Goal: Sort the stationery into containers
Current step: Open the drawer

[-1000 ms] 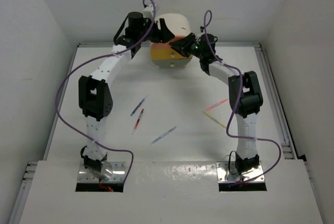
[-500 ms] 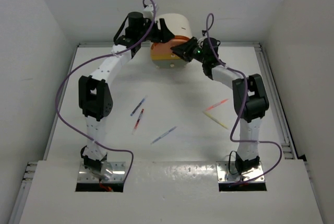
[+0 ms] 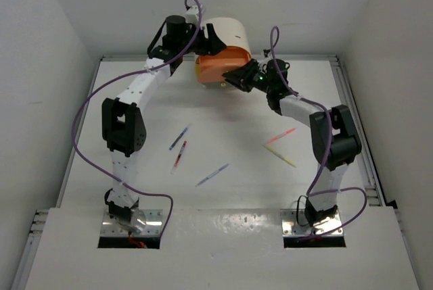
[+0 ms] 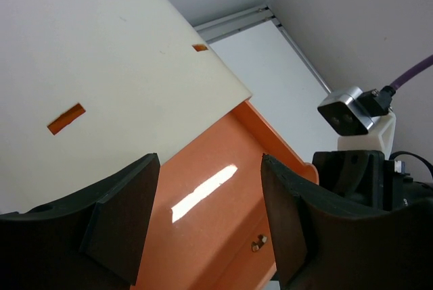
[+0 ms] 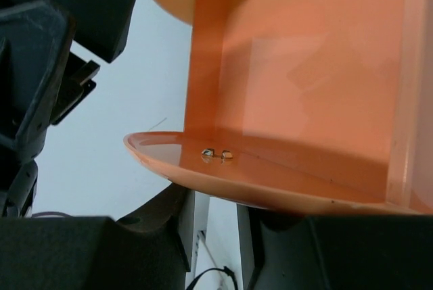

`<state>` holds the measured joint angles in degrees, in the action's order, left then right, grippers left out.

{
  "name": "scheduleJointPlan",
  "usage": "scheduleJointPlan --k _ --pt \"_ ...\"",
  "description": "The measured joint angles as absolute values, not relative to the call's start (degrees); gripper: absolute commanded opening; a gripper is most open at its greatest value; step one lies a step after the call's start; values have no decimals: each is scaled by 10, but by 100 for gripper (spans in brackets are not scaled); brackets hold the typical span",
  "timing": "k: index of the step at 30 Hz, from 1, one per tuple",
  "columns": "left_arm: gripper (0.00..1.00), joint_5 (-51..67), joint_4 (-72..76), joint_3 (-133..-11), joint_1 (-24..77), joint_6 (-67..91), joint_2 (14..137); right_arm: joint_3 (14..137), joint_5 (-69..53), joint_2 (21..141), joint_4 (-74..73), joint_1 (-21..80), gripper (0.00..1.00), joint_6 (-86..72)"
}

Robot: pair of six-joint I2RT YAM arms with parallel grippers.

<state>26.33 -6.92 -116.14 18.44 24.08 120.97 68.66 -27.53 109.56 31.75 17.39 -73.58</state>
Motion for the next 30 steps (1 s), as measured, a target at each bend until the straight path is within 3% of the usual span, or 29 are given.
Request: scheduleJointPlan --k 6,7,8,13,20,30 --pt "68 263 -69 -1162 184 243 1210 656 -277 1071 321 176 0 -737" --pt "68 263 -70 -1162 185 243 1210 652 -276 1069 321 177 4 -737" --pt "68 263 -70 -1162 185 243 1210 649 -276 1067 322 178 29 -737" --pt "68 262 -70 -1162 185 243 1210 638 -277 1065 324 179 58 -740" --pt "69 261 -71 -1163 185 243 1210 636 -282 1065 325 182 69 -741" --pt "72 254 -99 -1214 192 236 1209 585 -285 995 319 185 72 -735"
